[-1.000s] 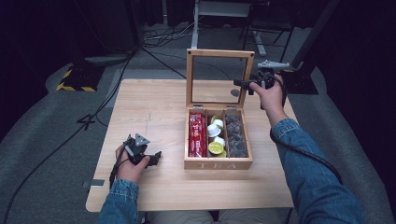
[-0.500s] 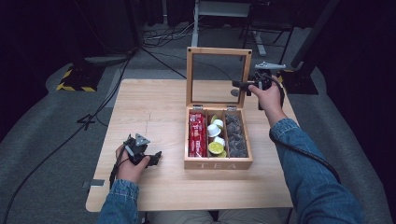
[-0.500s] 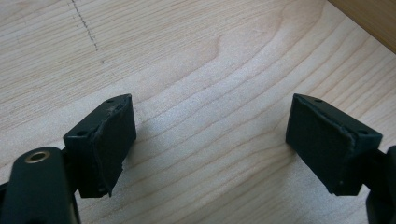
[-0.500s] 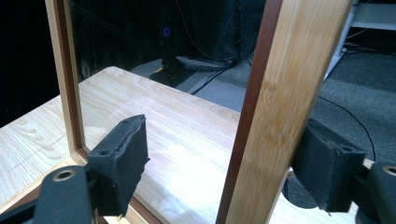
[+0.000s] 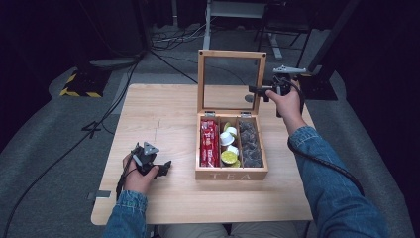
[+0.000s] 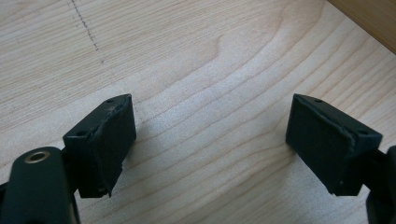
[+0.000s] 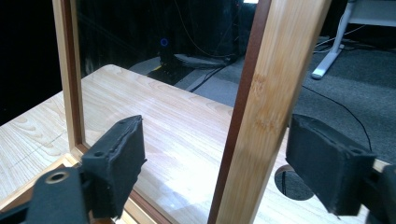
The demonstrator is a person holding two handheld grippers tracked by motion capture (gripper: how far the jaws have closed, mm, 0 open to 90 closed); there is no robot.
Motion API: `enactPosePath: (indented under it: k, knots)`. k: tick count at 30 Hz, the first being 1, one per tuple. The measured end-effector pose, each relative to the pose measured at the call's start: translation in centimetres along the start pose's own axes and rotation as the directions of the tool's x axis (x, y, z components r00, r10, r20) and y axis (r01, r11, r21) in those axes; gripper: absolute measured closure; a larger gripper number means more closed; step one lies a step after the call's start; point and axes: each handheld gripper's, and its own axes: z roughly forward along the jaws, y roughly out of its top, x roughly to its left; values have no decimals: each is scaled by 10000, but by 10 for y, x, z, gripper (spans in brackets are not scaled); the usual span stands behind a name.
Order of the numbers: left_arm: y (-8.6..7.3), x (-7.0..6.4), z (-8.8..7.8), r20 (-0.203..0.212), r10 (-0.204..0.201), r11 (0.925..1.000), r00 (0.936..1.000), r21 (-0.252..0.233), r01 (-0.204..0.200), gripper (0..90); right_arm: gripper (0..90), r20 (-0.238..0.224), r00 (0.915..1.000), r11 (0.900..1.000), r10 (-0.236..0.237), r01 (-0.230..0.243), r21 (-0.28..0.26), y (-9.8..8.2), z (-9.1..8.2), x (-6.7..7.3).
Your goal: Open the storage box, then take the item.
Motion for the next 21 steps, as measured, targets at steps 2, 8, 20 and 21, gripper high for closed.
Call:
enactPosePath:
  k: [2,8,20,21]
  knots:
    - [1,-1,1,7,-83,10000,10000,-4,83,157,154,92,10000,10000,1,-2,88,1,-4,1]
    - [2,0,3,10,-89,10000,10000,-44,89,152,162,-8,10000,9998,-92,93,176,5,-22,8]
    - [3,-1,3,-42,-85,10000,10000,-24,85,155,333,-1217,9883,9957,-916,923,-2,13,-52,51]
    - [3,-1,3,-45,-51,10000,10000,-7,51,155,345,-1271,9875,9955,-937,944,-3,13,-52,53]
